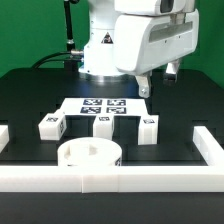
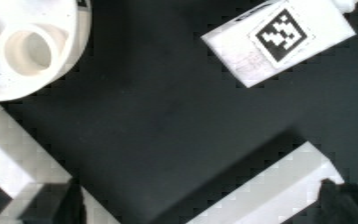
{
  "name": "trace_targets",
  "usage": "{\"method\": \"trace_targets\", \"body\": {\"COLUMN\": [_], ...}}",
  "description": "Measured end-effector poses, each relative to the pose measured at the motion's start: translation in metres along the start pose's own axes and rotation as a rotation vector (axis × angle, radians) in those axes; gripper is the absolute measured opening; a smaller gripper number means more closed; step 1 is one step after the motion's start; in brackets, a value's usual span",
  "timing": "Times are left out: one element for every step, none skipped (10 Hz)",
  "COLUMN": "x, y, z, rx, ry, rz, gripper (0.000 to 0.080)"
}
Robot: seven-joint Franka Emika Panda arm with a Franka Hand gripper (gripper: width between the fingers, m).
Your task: Assemble stool
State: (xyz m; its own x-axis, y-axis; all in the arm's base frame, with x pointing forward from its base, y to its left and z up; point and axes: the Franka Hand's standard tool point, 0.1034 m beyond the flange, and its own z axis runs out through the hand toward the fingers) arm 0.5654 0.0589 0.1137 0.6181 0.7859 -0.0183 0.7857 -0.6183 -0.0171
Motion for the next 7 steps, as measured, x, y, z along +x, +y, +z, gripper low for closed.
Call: {"method": "trace_targets", "body": {"x": [0.000,0.000,0.000,0.000,0.000,-0.003,-0.014], "y": [0.000,0.000,0.000,0.000,0.000,0.002,0.017], "z": [0.000,0.000,0.000,0.000,0.000,0.003,0.012], "rx": [0.000,0.000,0.000,0.000,0.000,0.001,-0.017], "ry": [0.000,0.000,0.000,0.000,0.000,-0.003,0.007], "rz": [0.000,0.000,0.000,0.000,0.000,0.001,-0.057], "gripper": [0.0649,0.0649,0.0649,0.0649,0.0649,0.0649,0.0649]}}
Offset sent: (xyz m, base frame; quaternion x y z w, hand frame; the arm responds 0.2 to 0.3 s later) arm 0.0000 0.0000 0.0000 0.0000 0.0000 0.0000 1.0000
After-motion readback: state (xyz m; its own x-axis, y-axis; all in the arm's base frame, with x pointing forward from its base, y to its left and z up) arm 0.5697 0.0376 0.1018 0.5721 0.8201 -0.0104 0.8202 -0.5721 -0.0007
